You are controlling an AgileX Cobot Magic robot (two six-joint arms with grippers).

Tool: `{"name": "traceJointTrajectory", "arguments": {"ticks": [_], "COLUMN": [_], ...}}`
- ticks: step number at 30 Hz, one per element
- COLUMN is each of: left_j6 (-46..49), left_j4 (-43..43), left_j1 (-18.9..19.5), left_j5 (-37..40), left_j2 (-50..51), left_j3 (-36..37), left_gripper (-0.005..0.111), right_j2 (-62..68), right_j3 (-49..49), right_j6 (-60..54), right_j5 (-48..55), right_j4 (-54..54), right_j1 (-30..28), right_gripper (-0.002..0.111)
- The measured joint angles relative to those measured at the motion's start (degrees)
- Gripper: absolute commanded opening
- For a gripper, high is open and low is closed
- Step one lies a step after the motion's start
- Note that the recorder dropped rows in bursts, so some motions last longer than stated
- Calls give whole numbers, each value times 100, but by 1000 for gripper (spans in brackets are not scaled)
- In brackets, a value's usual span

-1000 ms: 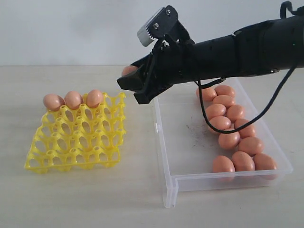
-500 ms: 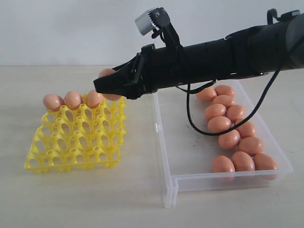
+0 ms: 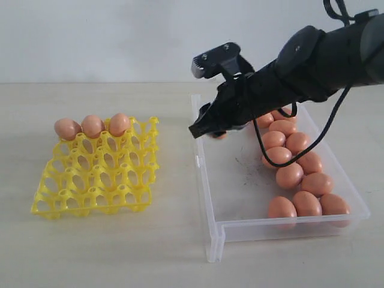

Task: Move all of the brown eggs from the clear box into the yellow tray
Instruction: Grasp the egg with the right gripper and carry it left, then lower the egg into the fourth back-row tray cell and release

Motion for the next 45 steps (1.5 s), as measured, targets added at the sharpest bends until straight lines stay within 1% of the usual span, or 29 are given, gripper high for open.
{"name": "traceJointTrajectory", "arguments": {"ticks": [2, 4, 5, 7, 9, 12, 15, 17, 20, 23, 28, 30, 34, 38, 42, 45], "left_j6": [0, 0, 0, 0, 0, 0, 0, 0, 0, 0, 9, 9, 9, 9, 9, 9], "left_j4": [0, 0, 0, 0, 0, 0, 0, 0, 0, 0, 0, 0, 0, 0, 0, 0], "left_j1": [0, 0, 0, 0, 0, 0, 0, 0, 0, 0, 0, 0, 0, 0, 0, 0], "left_j5": [0, 0, 0, 0, 0, 0, 0, 0, 0, 0, 0, 0, 0, 34, 38, 38], "left_j2": [0, 0, 0, 0, 0, 0, 0, 0, 0, 0, 0, 0, 0, 0, 0, 0], "left_j3": [0, 0, 0, 0, 0, 0, 0, 0, 0, 0, 0, 0, 0, 0, 0, 0], "left_gripper": [4, 4, 4, 4, 4, 4, 4, 4, 4, 4, 4, 4, 4, 4, 4, 4], "right_j2": [0, 0, 0, 0, 0, 0, 0, 0, 0, 189, 961, 1377, 2085, 2561, 2900, 3114], "right_j3": [261, 464, 554, 680, 781, 905, 915, 915, 915, 915, 819, 602, -81, -756, -1307, -1575], "right_j6": [89, 251, 457, 1215, 2254, 4220, 5414, 5771, 5926, 5986, 6322, 6621, 7291, 7559, 7786, 8007], "right_j5": [-1484, -2656, -3168, -3997, -4670, -5837, -6912, -7425, -7491, -7555, -8130, -8272, -8321, -8332, -8315, -8198], "right_j4": [62, 14, -130, -606, -1394, -2870, -4356, -5147, -5847, -6174, -6483, -6696, -7499, -8201, -8325, -8171], "right_j1": [88, 201, 247, 304, 315, 329, 328, 339, 359, 336, 250, 192, 124, 124, 124, 124], "right_gripper": [0, 0, 0, 0, 0, 0, 0, 0, 0, 0, 0, 0, 0, 0, 0, 0]}}
